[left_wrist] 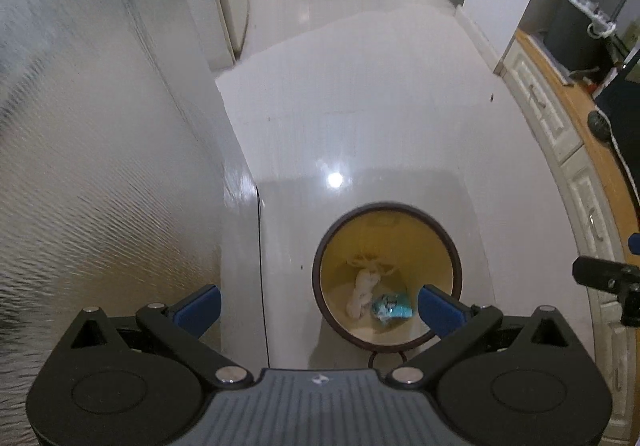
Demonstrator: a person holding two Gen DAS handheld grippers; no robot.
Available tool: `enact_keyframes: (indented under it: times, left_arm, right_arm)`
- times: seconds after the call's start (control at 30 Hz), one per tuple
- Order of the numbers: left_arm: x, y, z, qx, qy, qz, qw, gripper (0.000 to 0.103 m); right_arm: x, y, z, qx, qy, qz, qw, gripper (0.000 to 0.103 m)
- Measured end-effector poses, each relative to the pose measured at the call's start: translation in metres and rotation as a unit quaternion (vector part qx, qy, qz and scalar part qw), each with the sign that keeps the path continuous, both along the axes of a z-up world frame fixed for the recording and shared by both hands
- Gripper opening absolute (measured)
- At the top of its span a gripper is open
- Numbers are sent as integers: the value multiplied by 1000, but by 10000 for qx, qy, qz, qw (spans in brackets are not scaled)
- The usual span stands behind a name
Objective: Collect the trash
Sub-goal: 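Move both tools back to the trash pile on the counter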
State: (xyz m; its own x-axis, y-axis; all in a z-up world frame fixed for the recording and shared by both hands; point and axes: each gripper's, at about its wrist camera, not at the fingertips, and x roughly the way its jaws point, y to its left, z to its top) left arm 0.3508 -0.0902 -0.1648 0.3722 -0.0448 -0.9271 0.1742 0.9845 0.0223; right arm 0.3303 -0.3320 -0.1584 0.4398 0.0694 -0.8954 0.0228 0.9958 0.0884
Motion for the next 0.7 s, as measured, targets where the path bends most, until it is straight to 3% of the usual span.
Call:
enact_keyframes:
  times: [0.33, 0.7]
  left_arm:
    - [-20, 4, 68, -125, -1054, 95, 9943, 103]
    - [-52, 3, 145, -288, -2301, 70, 9727, 103]
  right_arm:
    - [-21, -3, 67, -51, -1132, -144, 9935, 103]
    - [-41, 7, 128, -34, -2290, -99, 9734, 103]
